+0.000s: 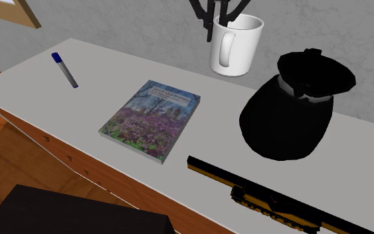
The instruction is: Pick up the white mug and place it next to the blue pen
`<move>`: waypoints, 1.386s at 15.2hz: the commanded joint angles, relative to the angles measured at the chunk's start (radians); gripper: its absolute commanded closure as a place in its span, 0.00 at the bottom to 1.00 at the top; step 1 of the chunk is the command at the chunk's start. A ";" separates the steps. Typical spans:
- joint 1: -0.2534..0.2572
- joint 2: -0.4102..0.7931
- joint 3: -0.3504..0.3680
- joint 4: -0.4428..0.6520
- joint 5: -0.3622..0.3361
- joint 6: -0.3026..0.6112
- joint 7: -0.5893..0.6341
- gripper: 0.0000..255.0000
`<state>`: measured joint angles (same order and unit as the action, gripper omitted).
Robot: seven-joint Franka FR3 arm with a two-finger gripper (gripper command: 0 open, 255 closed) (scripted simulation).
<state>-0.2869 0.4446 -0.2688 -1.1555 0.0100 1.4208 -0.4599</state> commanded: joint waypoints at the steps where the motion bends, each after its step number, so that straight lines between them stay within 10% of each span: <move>1: -0.005 0.013 0.000 0.048 0.003 -0.036 -0.003 1.00; 21: 0.285 -0.414 0.155 -0.516 -0.034 0.088 0.425 1.00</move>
<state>-0.0138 0.0382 -0.1244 -1.6606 -0.0276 1.5057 -0.0597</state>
